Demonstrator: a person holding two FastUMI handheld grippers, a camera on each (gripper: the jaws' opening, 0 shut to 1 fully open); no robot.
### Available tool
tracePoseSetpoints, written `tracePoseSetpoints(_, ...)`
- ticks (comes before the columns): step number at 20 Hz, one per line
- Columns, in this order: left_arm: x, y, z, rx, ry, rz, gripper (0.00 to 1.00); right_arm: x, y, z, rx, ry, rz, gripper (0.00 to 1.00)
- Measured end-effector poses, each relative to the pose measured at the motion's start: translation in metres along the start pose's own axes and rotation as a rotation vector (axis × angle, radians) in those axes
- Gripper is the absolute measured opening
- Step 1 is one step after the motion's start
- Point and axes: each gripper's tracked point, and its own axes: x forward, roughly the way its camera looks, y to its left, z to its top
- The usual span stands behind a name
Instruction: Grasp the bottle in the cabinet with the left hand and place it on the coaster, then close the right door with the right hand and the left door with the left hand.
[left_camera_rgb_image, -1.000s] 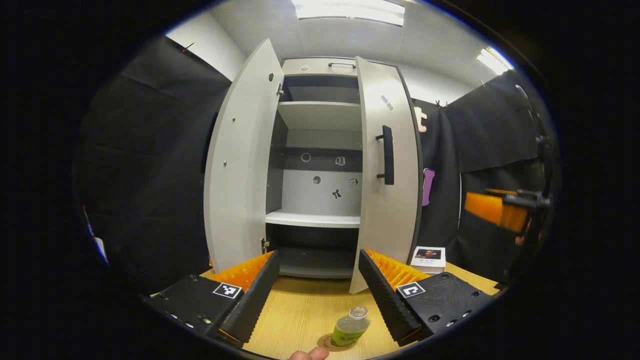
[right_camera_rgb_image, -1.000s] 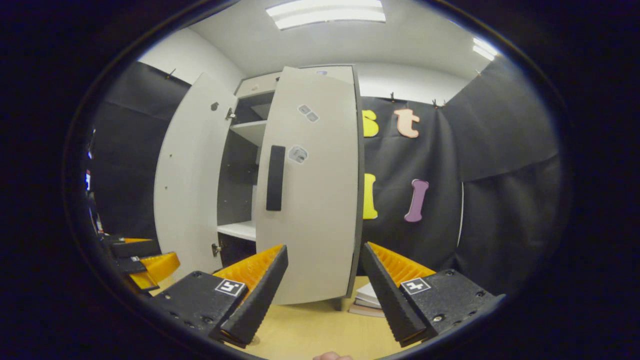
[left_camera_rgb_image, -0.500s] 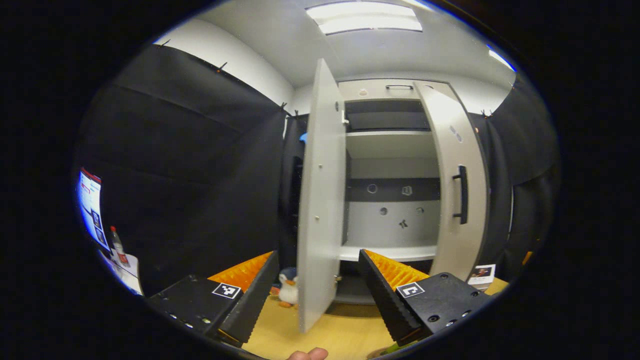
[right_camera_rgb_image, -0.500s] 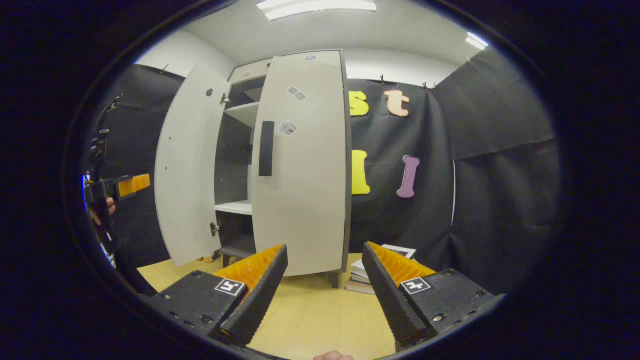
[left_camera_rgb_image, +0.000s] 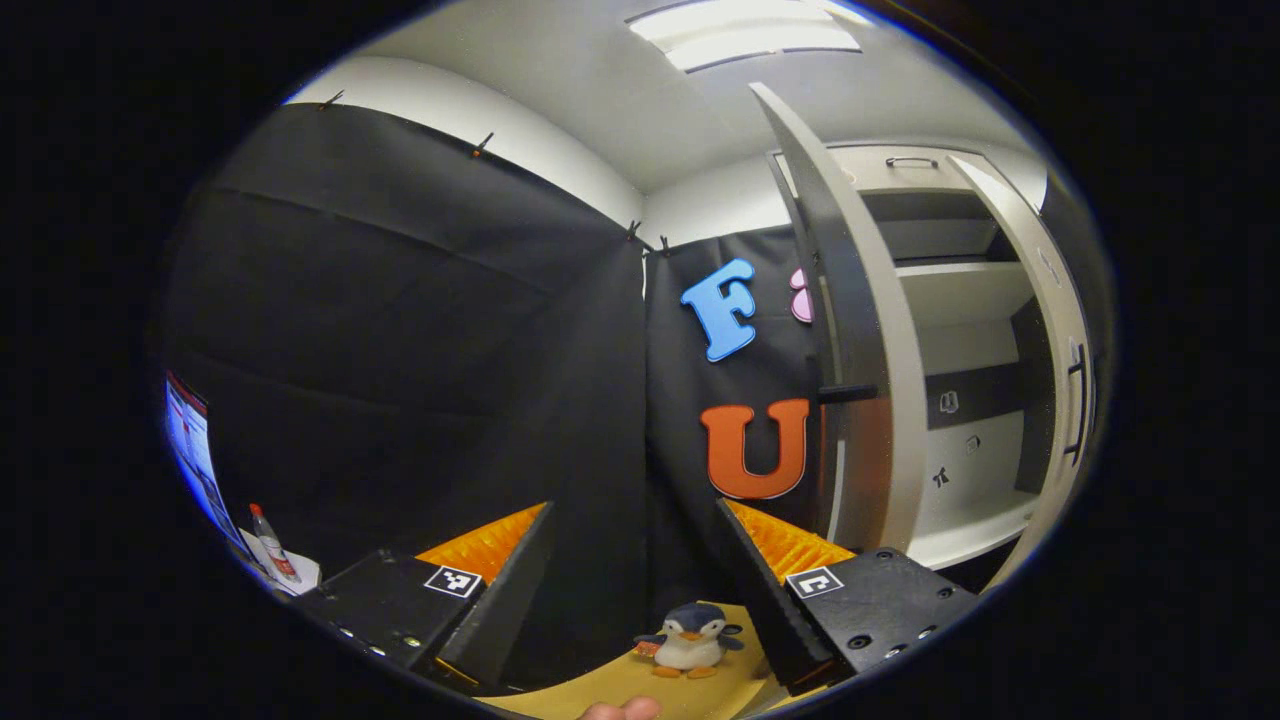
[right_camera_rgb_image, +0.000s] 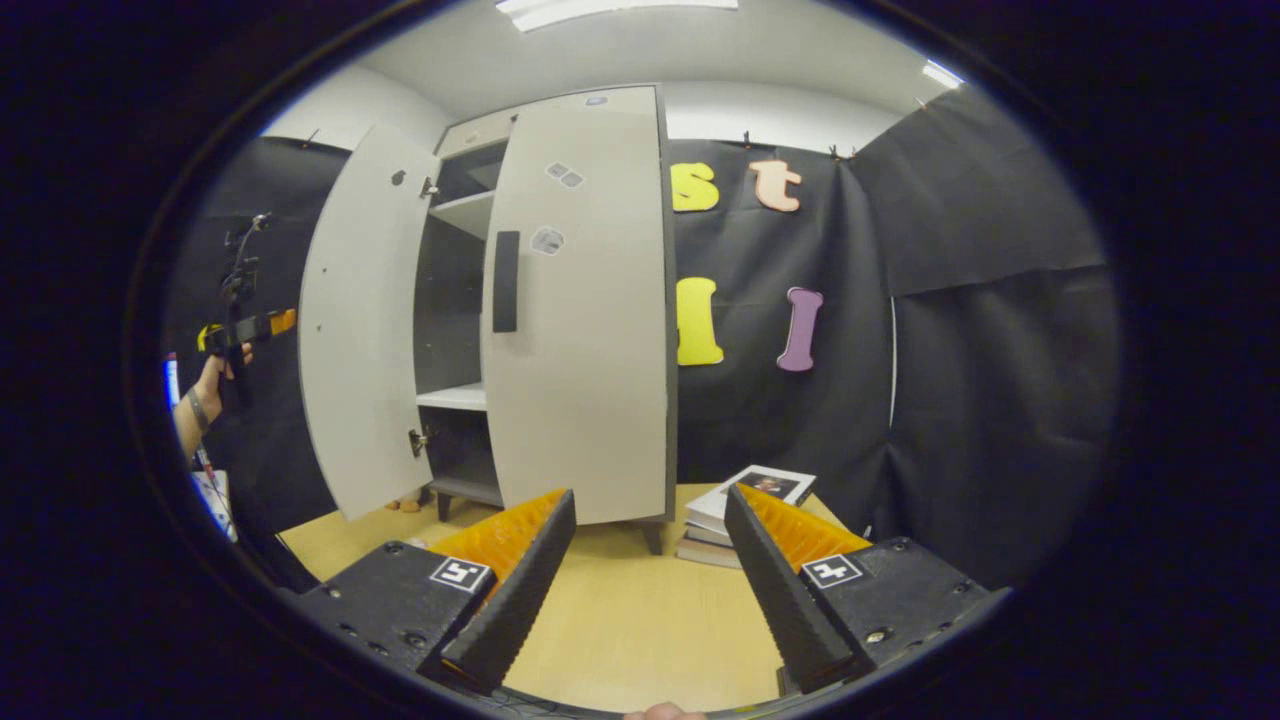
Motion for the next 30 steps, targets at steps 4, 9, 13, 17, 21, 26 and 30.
tracePoseSetpoints(4,0.003,-0.004,0.0,-0.006,-0.001,0.007,0.94,0.004,-0.02,0.012,0.027,-0.03,-0.044,0.98)
tracePoseSetpoints(9,-0.008,-0.022,-0.015,-0.059,0.062,-0.041,0.93,0.009,-0.04,0.013,0.04,-0.037,-0.088,0.98)
tracePoseSetpoints(13,-0.024,-0.055,-0.008,-0.024,0.066,-0.103,0.93,0.012,-0.043,0.015,0.036,-0.044,-0.102,0.98)
tracePoseSetpoints(17,-0.041,-0.114,-0.007,-0.054,0.065,-0.259,0.93,0.015,-0.037,0.014,0.042,-0.042,-0.096,0.98)
tracePoseSetpoints(21,-0.044,-0.167,-0.012,-0.11,0.087,-0.373,0.96,0.013,-0.042,0.02,0.035,-0.061,-0.117,0.98)
tracePoseSetpoints(26,-0.045,-0.185,-0.004,-0.066,0.058,-0.391,0.96,0.003,-0.053,0.026,0.024,-0.085,-0.163,0.98)
tracePoseSetpoints(30,-0.073,-0.184,-0.003,-0.084,0.066,-0.392,0.99,0.004,-0.05,0.026,0.041,-0.088,-0.154,0.95)
